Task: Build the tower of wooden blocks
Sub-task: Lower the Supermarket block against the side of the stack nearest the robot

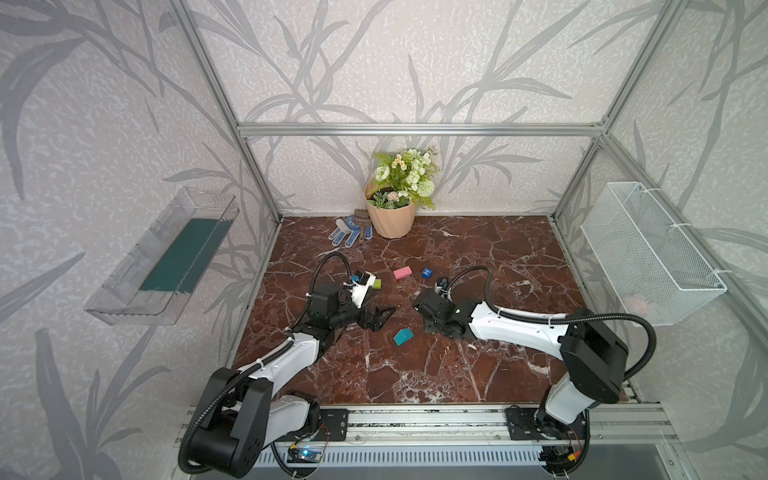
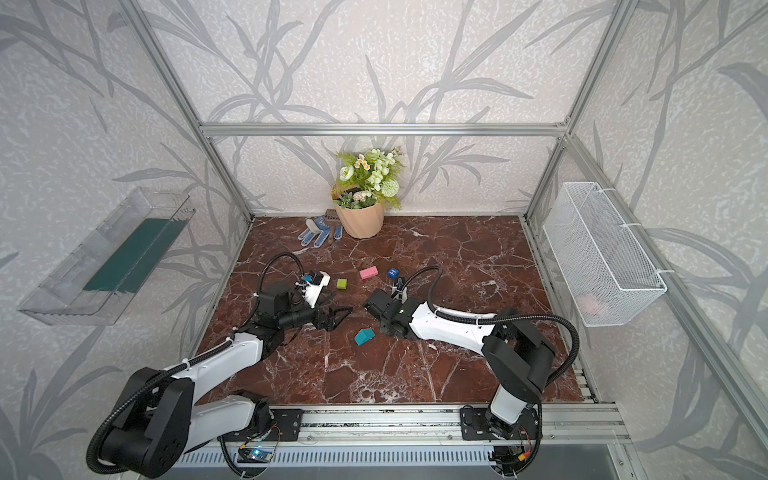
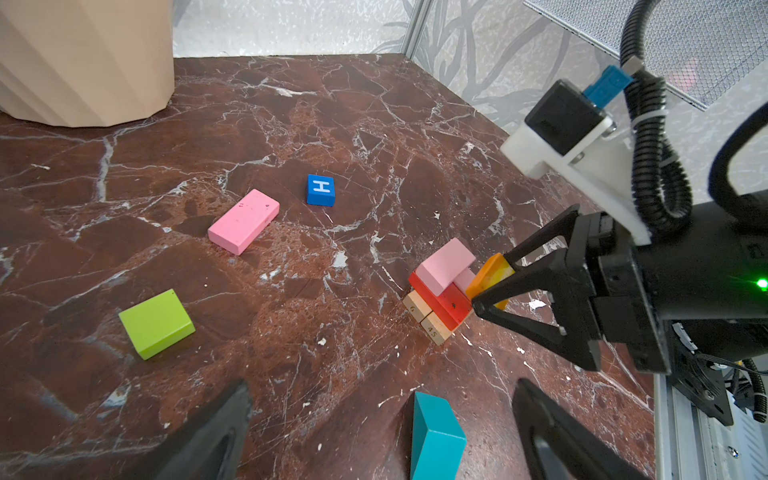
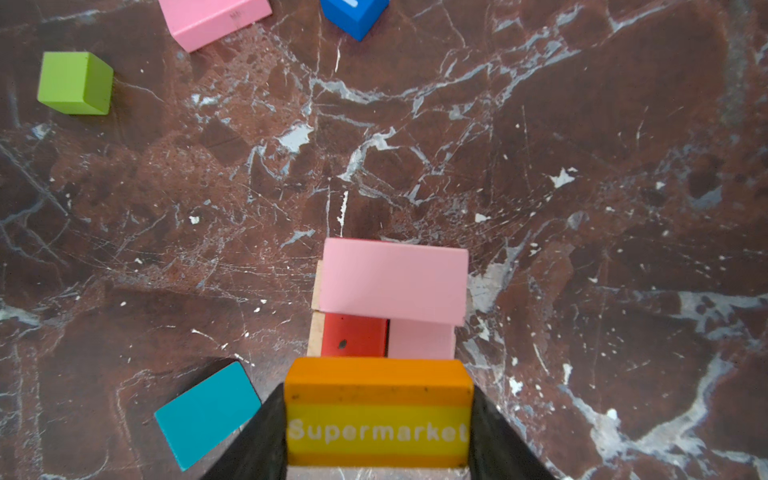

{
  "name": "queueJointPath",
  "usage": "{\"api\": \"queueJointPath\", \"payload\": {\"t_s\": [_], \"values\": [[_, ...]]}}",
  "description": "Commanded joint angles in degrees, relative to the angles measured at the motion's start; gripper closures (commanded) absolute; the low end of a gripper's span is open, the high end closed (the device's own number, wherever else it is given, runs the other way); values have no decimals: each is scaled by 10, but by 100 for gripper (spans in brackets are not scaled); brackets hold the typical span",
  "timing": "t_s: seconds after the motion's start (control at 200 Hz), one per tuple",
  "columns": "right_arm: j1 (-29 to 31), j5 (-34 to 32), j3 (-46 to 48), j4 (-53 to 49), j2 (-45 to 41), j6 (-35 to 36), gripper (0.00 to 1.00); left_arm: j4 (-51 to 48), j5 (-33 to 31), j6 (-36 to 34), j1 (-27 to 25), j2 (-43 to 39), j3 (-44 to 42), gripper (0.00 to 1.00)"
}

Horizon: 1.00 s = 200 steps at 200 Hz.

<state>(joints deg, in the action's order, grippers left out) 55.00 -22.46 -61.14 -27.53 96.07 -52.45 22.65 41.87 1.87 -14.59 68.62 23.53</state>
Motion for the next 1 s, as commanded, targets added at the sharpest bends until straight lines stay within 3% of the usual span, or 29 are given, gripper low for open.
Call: {"api": "queueJointPath", "payload": {"t_s": [0.0,0.995], "values": [[-3,-6,-18,-11,13,3,52,-3,7,-16,-3,4,15,1],[-20,-3,-23,-14,45,4,47,-7,6,-18,-5,6,17,1]]}}
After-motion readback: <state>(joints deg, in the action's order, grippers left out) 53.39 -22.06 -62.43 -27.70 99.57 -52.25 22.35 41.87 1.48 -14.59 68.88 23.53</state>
